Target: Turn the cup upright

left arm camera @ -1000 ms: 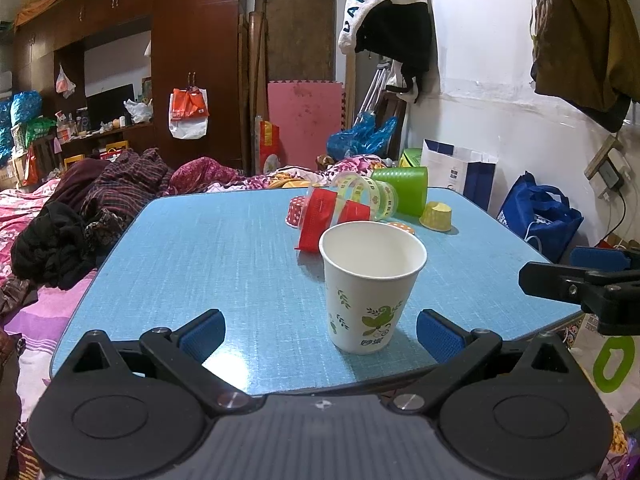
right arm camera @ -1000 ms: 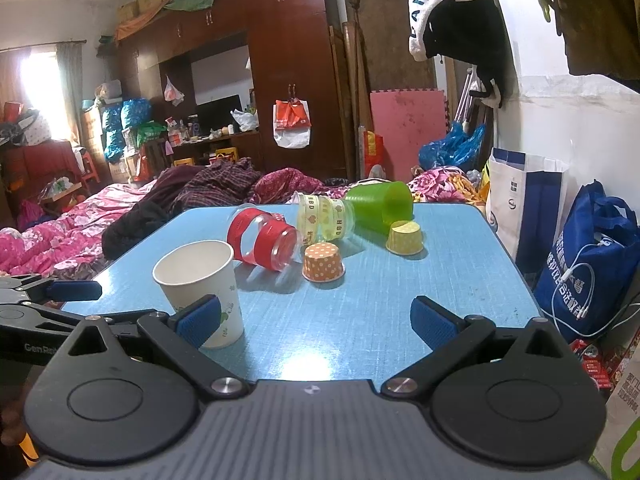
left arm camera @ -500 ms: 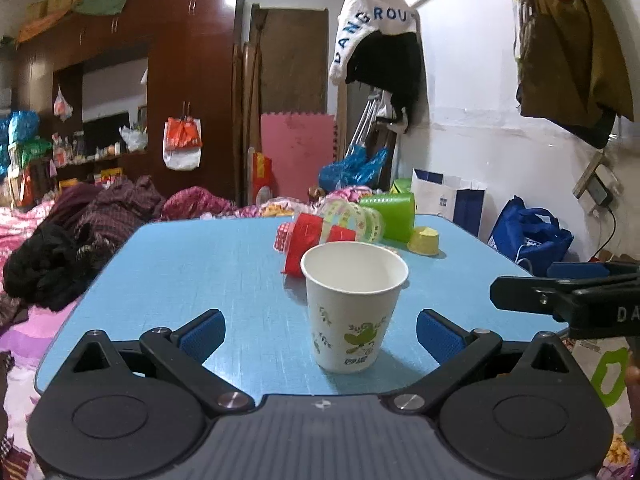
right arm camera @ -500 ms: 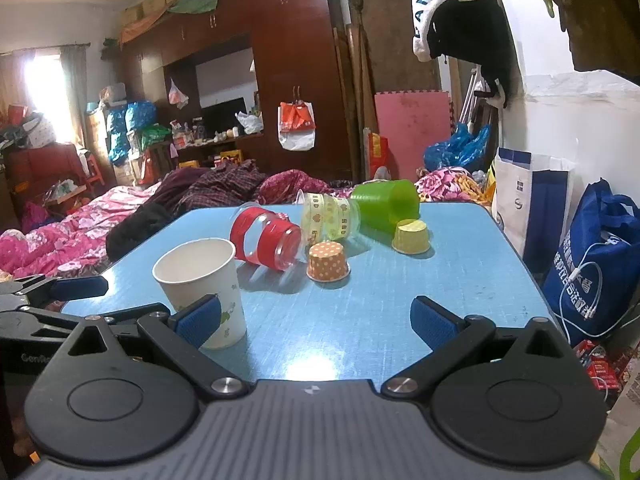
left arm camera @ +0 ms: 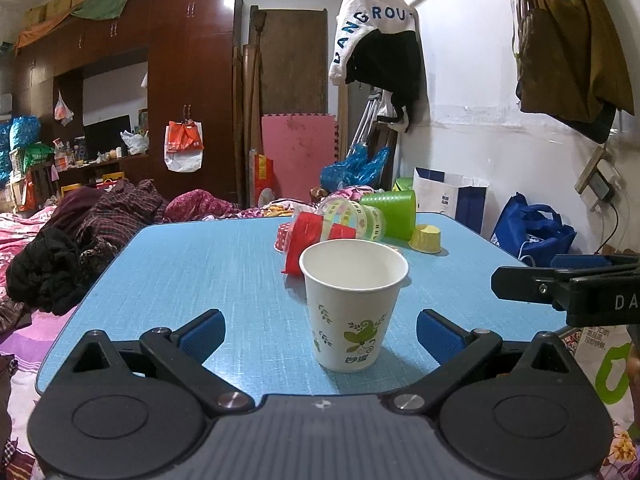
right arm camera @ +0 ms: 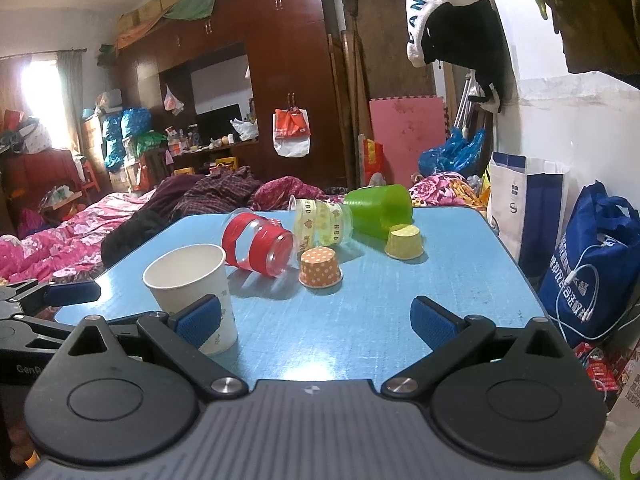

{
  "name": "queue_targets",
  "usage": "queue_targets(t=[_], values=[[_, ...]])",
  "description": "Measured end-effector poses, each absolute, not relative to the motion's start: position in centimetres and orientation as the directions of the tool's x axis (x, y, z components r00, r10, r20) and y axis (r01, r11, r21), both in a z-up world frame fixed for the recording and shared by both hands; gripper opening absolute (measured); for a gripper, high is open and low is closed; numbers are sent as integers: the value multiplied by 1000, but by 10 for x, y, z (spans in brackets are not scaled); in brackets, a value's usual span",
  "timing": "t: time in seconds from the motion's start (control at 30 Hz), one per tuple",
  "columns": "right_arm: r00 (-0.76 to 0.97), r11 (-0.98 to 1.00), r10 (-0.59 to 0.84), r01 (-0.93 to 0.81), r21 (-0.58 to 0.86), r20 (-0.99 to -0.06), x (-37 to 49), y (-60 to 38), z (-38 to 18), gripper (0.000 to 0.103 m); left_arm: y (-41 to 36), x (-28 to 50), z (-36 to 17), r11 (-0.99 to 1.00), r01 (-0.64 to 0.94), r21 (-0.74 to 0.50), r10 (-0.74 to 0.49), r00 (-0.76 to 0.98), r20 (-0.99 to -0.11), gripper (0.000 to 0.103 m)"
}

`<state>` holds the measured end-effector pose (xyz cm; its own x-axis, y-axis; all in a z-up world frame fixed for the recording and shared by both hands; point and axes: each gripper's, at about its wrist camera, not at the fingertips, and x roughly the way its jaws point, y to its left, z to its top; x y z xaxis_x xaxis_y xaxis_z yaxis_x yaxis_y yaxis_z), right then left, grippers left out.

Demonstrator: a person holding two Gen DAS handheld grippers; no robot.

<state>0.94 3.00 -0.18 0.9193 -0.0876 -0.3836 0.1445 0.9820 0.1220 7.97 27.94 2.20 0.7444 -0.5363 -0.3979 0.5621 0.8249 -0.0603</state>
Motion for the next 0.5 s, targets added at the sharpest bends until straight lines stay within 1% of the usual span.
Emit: queue_targets(t=[0.5], values=[[920,982,-86,144,125,-383,10,31,-2,102,280,76,22,829,557,-48,-533,761,-369,102]])
